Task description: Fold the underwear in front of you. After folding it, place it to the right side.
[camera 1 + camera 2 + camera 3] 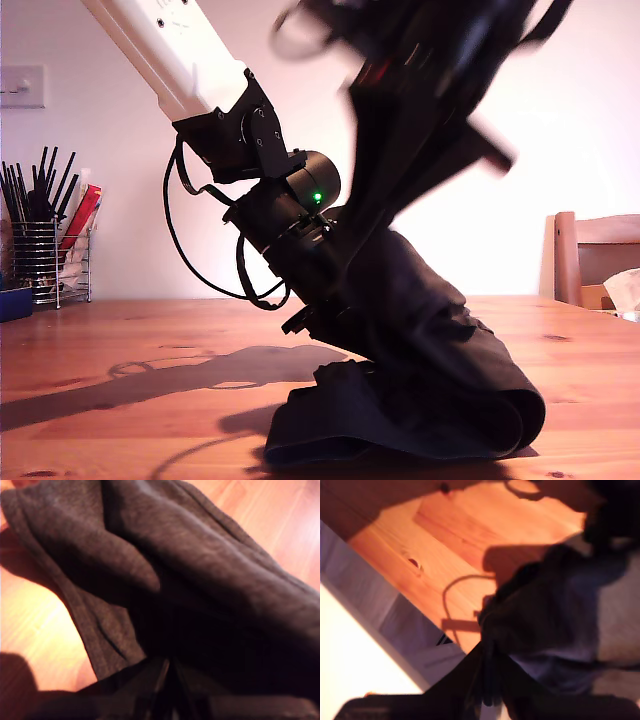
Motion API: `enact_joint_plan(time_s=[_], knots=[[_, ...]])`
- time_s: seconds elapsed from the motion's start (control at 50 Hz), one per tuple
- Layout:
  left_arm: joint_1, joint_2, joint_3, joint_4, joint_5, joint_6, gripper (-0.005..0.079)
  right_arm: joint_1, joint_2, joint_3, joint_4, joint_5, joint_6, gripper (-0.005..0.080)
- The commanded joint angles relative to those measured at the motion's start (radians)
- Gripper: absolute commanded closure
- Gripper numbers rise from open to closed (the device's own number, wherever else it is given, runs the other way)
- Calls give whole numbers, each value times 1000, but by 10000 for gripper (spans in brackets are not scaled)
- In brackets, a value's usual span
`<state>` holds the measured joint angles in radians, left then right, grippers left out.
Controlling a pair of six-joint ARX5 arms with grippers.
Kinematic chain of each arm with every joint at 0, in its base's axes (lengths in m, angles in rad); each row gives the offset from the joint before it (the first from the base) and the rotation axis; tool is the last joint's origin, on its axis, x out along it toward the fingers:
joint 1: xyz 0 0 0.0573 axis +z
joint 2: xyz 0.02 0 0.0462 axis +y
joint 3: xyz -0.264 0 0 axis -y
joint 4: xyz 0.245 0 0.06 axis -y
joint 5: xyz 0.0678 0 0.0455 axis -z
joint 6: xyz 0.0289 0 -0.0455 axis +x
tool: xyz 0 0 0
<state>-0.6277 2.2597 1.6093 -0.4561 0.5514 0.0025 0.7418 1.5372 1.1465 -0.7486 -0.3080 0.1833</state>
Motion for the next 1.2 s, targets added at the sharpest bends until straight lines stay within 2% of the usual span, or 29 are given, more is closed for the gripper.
enact_joint_plan(time_s=[0.0, 0.52, 1.18], knots=[[-7, 70, -25, -38, -8, -3, 762, 16, 8, 8, 19, -5, 1, 765], [10, 70, -25, -79, -1, -3, 762, 90, 141, 7, 71, -4, 3, 765], [96, 51, -3, -241, 161, -2, 762, 107, 228, 4, 93, 4, -42, 765]])
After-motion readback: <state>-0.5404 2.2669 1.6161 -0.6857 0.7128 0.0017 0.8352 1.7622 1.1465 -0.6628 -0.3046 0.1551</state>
